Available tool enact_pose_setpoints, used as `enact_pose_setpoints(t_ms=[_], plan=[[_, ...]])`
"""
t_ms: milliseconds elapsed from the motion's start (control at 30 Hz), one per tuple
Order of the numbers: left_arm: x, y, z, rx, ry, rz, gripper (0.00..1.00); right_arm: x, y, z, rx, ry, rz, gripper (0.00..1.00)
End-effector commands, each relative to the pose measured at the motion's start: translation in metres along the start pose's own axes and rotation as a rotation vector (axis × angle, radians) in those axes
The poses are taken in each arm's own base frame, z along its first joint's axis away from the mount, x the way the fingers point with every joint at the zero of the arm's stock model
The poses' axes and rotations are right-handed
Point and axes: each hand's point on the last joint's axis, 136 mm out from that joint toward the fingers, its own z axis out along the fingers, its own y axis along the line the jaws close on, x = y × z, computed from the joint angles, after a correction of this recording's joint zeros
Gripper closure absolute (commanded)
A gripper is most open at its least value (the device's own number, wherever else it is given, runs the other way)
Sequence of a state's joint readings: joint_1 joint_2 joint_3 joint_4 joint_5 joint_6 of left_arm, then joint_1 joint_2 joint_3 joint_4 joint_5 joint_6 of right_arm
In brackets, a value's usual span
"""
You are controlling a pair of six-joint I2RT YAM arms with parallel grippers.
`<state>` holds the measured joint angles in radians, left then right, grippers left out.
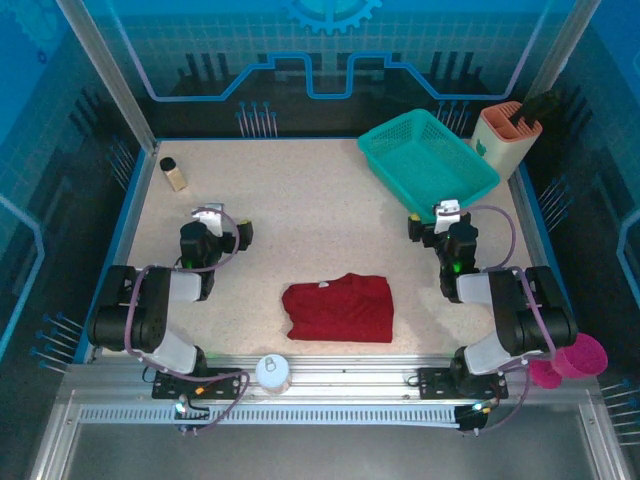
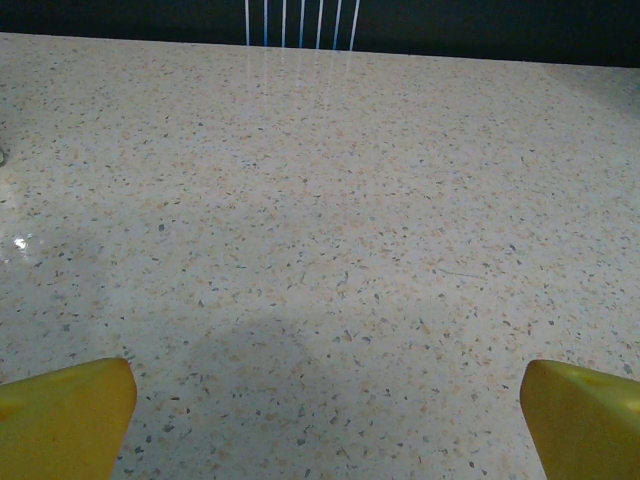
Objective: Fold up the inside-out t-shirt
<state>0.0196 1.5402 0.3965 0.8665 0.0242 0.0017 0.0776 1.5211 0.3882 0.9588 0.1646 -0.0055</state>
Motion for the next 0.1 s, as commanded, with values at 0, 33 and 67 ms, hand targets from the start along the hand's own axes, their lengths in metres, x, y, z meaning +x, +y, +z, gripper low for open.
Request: enact_pose_setpoints(t_ms=[0,33,67], plan=[[-0.0027,-0.0002,-0.0006,0.010,-0.020,-0.002,0.01,0.0189,0.0033,0.0020,-0.010,0.070,0.000,0.00],[-0.0023,-0.0001,-0.0007,0.010,-0.019,-0.003,0.01,0.0180,0.0037,0.0019,-0.010,0.065,-0.001,0.00],[-0.0028,-0.0002,-0.0005,0.010,-0.020,-0.003,0.01,0.0182,0.0037,0.0017,-0.009,0.066,-0.002,0.00]])
